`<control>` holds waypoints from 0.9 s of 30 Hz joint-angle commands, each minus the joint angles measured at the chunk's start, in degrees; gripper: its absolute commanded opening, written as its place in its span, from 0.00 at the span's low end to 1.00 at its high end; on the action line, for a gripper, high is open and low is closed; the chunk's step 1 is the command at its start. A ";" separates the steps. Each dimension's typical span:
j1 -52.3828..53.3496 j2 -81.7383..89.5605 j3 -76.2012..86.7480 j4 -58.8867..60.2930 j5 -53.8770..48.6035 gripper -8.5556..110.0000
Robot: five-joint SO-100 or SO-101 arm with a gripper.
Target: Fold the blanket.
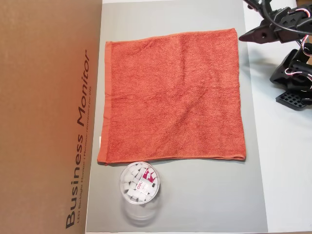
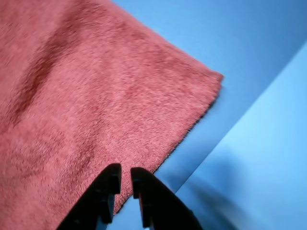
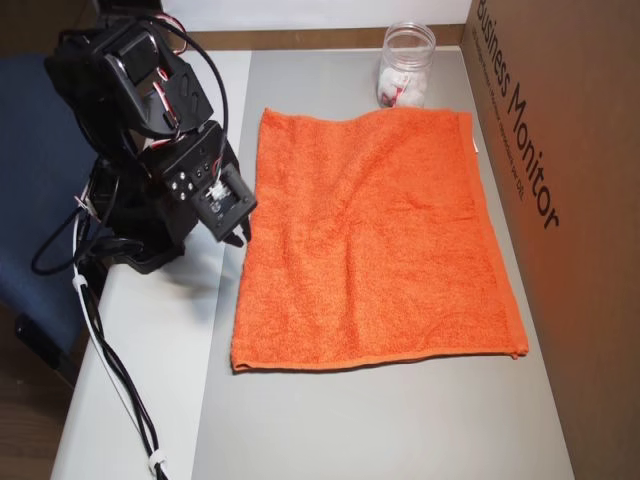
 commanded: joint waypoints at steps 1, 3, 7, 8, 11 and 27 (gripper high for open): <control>2.11 -1.58 -2.72 -0.35 3.16 0.08; 3.25 -3.52 -2.90 -1.05 4.13 0.08; 5.45 -8.00 -5.36 -1.85 4.31 0.08; 5.89 -9.14 -5.98 -1.85 4.31 0.08; 6.77 -11.87 -7.65 -1.85 4.39 0.14; 14.24 -26.37 -6.15 -19.69 5.01 0.20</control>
